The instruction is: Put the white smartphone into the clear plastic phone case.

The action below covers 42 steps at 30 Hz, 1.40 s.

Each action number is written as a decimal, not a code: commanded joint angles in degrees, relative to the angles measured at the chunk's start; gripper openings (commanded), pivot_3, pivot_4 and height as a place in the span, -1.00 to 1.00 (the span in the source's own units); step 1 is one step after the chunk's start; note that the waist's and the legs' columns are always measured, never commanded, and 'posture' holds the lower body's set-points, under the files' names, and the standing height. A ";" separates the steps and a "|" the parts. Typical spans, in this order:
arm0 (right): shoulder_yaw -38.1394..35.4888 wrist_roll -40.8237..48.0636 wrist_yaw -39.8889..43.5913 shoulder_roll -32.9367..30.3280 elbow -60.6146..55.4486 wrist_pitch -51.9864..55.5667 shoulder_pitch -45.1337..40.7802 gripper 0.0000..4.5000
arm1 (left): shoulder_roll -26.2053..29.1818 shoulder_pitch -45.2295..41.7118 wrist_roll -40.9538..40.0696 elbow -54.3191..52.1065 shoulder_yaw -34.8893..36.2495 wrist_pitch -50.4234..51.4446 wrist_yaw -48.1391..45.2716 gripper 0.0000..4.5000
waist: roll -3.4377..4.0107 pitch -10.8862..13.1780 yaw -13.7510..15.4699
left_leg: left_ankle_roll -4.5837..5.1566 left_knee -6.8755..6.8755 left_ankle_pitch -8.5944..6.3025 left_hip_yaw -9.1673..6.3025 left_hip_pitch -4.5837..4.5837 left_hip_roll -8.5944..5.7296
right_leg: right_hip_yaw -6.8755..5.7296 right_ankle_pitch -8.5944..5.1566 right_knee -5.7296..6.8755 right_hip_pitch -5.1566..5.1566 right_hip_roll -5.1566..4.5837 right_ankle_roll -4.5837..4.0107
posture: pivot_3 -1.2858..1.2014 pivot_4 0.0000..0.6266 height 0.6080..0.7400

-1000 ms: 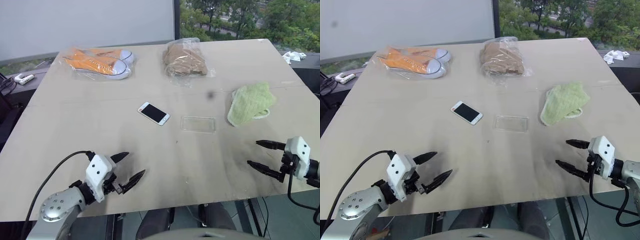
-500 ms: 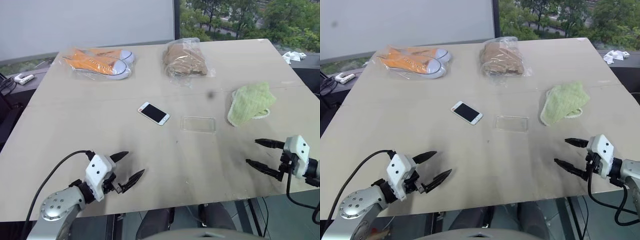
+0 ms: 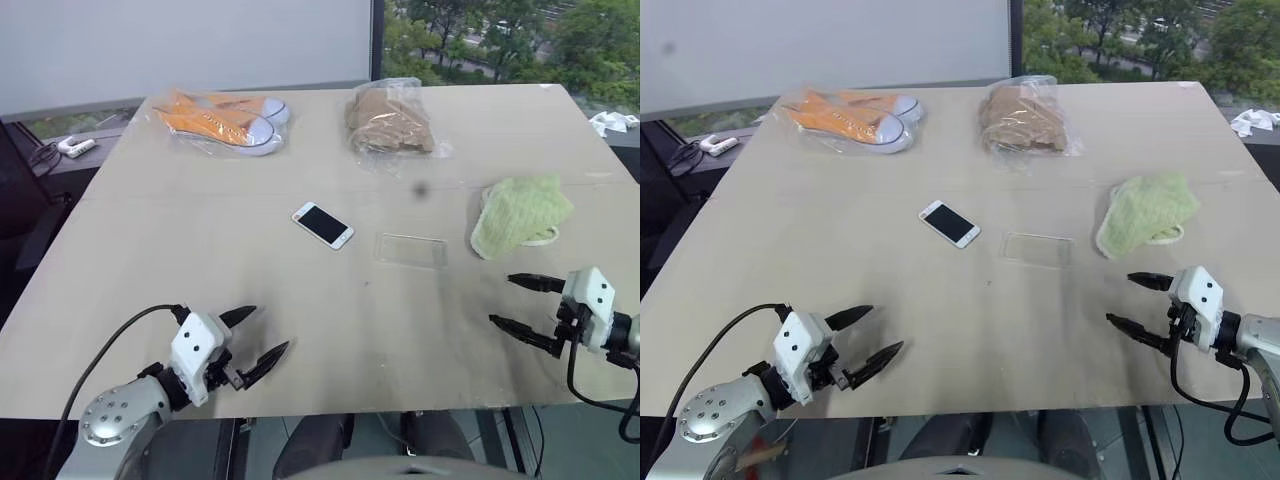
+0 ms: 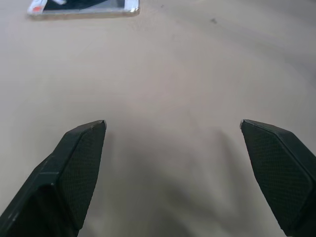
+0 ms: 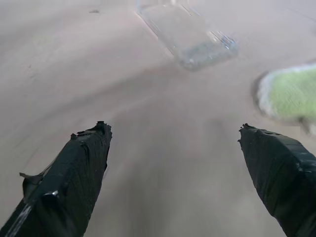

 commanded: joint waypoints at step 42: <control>32.12 -19.79 -4.20 8.99 9.99 19.15 -36.64 -1.00 | 7.16 -2.73 -11.22 -0.59 8.03 -3.46 -15.44 1.00 | -0.32 -0.03 0.11 | 0.15 -0.14 -0.10 1.00 -0.25 0.18 | 1.05 0.05 0.09 -0.87 0.12 -0.02 | 0.03 -0.52 1.00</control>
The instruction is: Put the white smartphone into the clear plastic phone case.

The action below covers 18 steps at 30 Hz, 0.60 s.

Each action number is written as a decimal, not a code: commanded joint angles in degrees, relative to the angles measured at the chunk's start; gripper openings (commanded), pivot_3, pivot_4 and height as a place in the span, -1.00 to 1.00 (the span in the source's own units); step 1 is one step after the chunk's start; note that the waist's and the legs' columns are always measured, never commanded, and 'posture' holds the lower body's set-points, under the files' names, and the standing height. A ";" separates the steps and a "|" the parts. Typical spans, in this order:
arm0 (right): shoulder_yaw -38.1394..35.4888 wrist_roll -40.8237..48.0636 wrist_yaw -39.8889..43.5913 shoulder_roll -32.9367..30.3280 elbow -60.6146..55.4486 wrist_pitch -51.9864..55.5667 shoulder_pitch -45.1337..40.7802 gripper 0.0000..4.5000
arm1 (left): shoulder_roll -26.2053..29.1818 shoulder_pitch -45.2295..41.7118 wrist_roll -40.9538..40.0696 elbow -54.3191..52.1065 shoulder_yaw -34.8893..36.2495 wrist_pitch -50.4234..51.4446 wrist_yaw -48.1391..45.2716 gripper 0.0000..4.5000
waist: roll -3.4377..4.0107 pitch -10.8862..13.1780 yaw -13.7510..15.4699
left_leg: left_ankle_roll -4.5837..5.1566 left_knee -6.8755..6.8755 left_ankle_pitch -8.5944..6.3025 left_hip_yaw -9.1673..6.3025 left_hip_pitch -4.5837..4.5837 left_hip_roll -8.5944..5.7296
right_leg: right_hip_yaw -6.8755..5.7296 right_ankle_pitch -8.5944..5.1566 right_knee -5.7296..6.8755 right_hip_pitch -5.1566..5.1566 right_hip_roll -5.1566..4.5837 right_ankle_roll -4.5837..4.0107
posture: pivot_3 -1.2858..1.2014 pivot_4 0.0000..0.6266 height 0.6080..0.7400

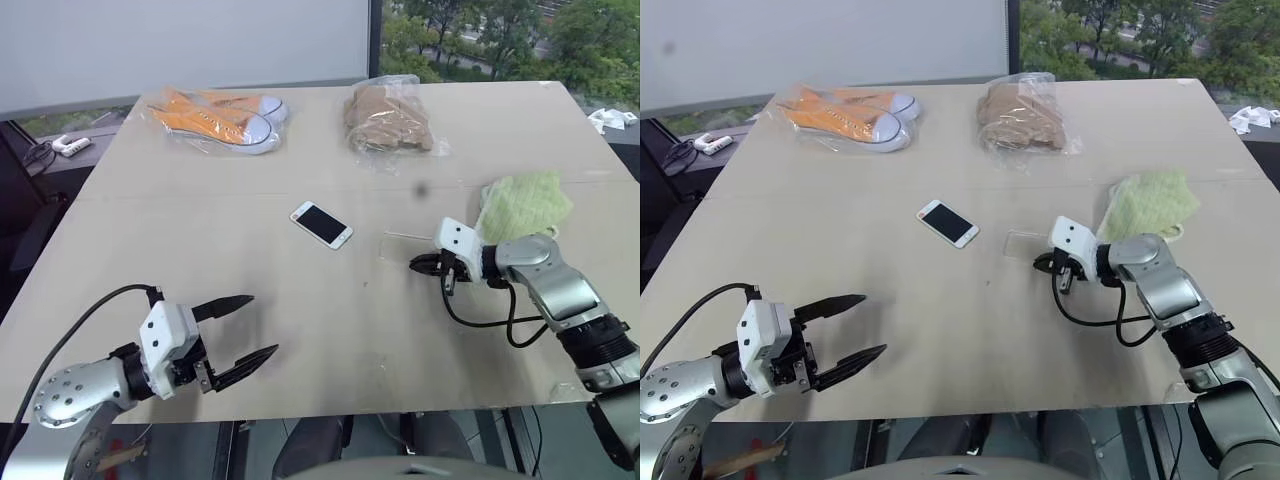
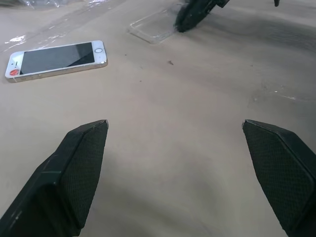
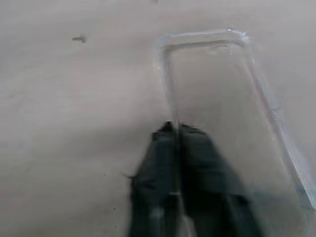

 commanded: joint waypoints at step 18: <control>2.11 5.32 7.14 -1.03 -15.37 2.98 4.69 -1.00 | -0.34 -4.93 -5.25 -1.30 1.26 0.42 -1.61 1.00 | 0.04 0.05 -0.20 | 0.00 -0.07 0.00 0.01 -0.08 0.02 | 0.02 0.00 -0.05 -0.08 0.01 -0.01 | 0.03 -0.52 1.00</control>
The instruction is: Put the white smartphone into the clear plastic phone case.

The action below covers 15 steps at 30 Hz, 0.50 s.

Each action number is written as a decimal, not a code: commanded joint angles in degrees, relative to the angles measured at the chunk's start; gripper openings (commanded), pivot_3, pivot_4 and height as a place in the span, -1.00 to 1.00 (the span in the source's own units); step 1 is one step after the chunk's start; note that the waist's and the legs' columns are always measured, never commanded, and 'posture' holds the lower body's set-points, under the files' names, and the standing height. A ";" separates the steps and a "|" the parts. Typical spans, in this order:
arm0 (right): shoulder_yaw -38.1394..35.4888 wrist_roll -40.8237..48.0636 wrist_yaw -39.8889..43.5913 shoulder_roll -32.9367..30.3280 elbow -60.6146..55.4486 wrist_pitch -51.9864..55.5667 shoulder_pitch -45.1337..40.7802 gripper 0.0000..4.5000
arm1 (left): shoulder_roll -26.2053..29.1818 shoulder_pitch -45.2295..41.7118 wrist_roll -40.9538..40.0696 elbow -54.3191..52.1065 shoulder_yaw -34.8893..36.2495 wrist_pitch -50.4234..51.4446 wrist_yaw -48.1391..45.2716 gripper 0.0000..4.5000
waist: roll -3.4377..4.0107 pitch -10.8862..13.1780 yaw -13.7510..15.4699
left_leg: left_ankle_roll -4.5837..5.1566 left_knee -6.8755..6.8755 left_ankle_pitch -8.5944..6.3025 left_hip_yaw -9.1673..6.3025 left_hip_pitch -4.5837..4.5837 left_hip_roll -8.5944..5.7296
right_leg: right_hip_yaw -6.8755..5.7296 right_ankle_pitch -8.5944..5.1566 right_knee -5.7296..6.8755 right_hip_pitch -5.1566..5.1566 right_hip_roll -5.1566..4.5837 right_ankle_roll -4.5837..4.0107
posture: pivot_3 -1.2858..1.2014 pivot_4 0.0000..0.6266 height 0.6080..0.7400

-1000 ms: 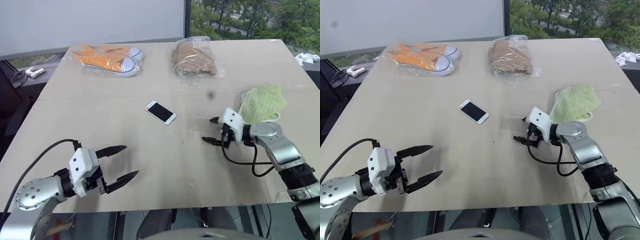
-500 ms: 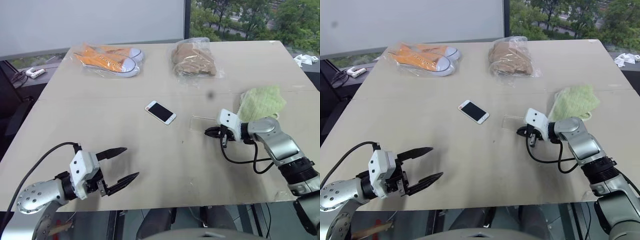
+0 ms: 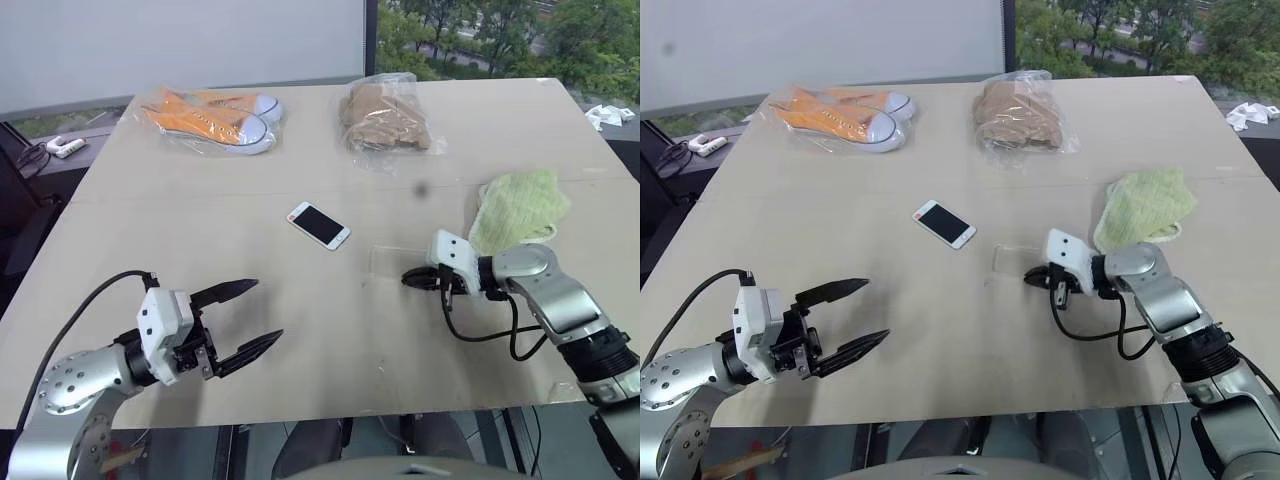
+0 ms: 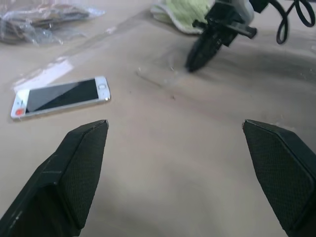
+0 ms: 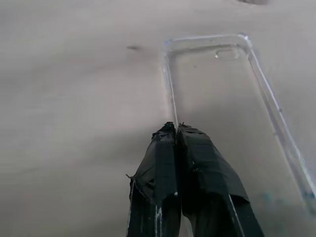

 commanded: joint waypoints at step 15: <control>2.90 1.74 -1.55 0.43 -11.55 5.76 2.17 -0.34 | 1.64 -0.04 -1.93 -1.65 0.89 0.73 -1.99 1.00 | -0.04 0.03 0.21 | 0.00 0.00 0.00 0.00 0.00 0.00 | -0.01 0.00 0.00 0.00 0.01 0.00 | 0.03 -0.52 1.00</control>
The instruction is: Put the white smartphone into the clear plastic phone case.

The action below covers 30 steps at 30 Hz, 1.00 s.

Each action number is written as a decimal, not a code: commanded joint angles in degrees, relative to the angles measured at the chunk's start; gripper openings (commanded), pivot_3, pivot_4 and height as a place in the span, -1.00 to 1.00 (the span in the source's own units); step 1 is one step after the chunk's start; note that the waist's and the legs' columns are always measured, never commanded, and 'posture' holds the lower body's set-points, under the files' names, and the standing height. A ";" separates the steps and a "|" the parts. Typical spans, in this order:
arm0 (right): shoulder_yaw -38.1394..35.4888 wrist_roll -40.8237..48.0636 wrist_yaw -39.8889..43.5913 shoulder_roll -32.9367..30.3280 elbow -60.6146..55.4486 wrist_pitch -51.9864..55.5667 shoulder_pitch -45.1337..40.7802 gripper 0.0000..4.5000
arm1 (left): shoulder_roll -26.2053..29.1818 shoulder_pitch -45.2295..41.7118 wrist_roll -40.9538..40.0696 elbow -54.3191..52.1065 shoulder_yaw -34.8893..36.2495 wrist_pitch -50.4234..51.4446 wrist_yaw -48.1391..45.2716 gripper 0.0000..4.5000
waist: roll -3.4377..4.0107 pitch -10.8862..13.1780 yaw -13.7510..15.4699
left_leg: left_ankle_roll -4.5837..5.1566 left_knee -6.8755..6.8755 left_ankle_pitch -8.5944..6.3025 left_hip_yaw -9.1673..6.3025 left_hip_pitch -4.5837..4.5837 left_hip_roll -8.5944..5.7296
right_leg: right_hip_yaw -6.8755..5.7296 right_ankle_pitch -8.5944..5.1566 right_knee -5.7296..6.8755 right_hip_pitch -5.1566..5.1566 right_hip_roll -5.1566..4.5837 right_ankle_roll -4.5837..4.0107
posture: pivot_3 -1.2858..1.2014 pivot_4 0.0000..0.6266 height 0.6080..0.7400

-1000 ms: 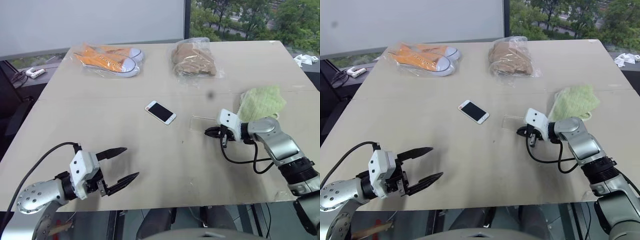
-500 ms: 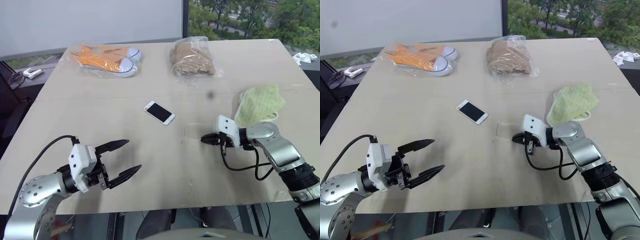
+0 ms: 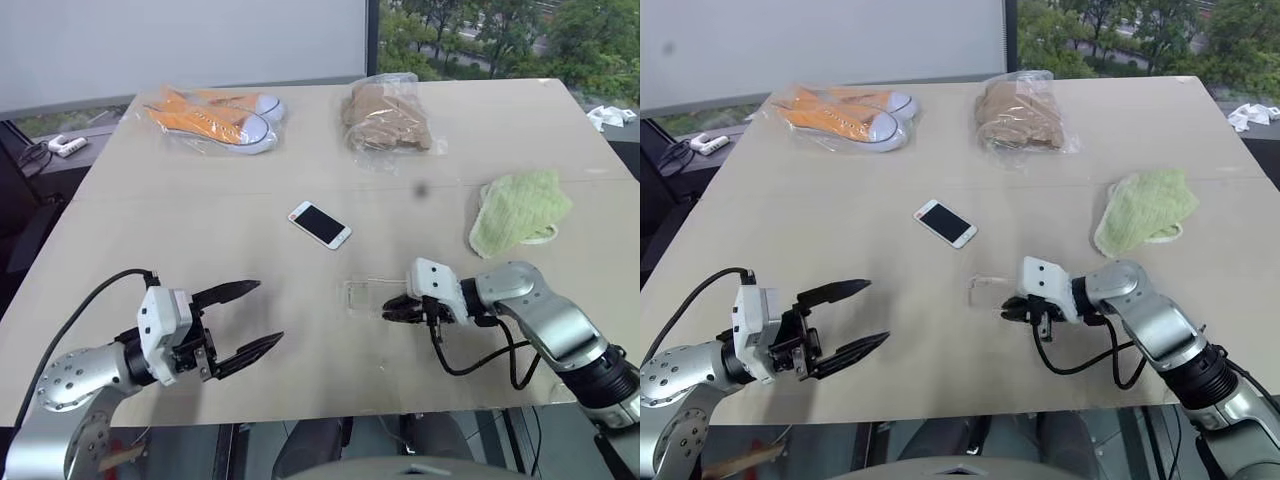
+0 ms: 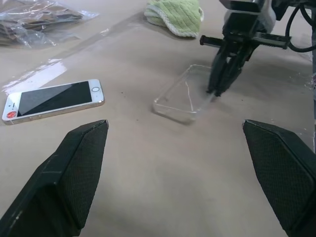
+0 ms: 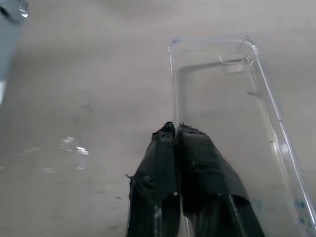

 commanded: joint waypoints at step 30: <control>-1.00 -5.90 -32.20 33.32 25.71 5.05 -20.14 0.98 | -2.15 3.06 -3.02 0.16 10.64 0.92 4.61 1.00 | -0.05 0.02 -1.82 | -0.04 -0.23 0.03 0.23 0.00 0.04 | 0.29 0.01 0.14 -0.37 0.11 -0.03 | 0.03 -0.52 1.00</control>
